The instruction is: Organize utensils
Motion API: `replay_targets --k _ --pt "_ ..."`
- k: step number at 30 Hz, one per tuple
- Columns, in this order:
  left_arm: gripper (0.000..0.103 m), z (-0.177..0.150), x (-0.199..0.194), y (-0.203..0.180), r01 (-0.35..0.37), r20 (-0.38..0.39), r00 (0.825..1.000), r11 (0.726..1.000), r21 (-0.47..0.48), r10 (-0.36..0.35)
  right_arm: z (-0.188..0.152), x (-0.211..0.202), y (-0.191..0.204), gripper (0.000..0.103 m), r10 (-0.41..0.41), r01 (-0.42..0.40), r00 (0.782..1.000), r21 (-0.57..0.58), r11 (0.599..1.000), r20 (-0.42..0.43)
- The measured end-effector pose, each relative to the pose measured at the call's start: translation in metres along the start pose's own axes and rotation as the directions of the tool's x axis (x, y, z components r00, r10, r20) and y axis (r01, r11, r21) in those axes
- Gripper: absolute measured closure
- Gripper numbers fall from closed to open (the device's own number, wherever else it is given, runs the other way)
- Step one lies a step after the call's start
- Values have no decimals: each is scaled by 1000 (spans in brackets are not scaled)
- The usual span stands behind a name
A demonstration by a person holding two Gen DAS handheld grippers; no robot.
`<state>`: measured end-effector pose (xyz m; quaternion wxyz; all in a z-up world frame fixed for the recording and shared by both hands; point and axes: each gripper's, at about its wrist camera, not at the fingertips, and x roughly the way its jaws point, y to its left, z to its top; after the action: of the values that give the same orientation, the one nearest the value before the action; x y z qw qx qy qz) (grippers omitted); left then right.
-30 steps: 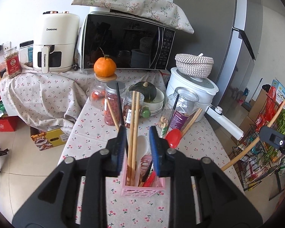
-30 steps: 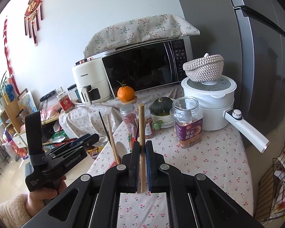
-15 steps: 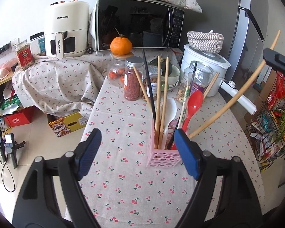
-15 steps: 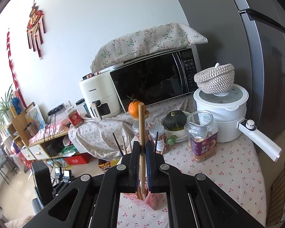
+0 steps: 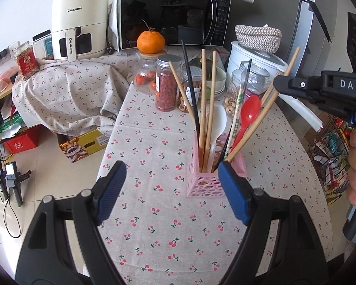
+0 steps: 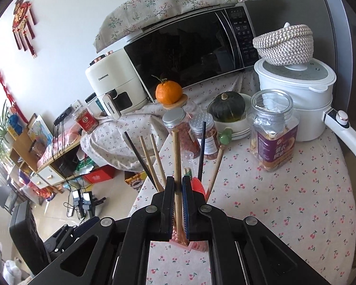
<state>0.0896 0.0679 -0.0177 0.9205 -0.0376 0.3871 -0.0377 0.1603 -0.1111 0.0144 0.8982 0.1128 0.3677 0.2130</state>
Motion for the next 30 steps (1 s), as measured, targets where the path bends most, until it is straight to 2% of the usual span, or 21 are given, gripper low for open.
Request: replay_targets --k 2,4,6,9,12,15,20,24,26,30 --pt "23 -1 0 -3 5 -6 1000 1000 6 -4 -2 0 -4 93 1 -1 1000 24 1000 -7" --pt "21 -1 -1 -7 13 -12 1000 1000 6 -13 -1 -10 -8 84 9 -10 1000 38 999 13" --pt "19 -2 -3 -11 23 -17 1000 1000 3 -23 -1 -26 -9 66 -7 5 999 38 999 45" --pt "17 -4 -8 -20 30 -20 999 1000 -7 -30 -6 -50 -9 53 -43 41 997 32 999 70" --pt "13 -6 -17 -31 3 -11 1000 1000 -7 -3 -18 -70 -10 42 -104 103 992 11 995 66" --pt "8 -11 -31 -44 -13 17 1000 1000 5 13 -34 -88 -10 35 -187 188 981 -15 982 54" --pt "3 -20 -54 -58 -51 60 997 999 21 49 -61 -120 -13 23 -289 289 956 7 957 57" --pt "1 -27 -67 -62 -72 81 994 997 25 70 -90 -139 -15 13 -385 388 915 -5 921 118" --pt "1 -33 -70 -61 -76 78 994 997 16 74 -103 -139 -19 13 -434 437 893 -6 899 117" --pt "1 -42 -71 -59 -58 54 997 998 -18 59 -113 -140 -29 13 -430 430 899 12 903 86"
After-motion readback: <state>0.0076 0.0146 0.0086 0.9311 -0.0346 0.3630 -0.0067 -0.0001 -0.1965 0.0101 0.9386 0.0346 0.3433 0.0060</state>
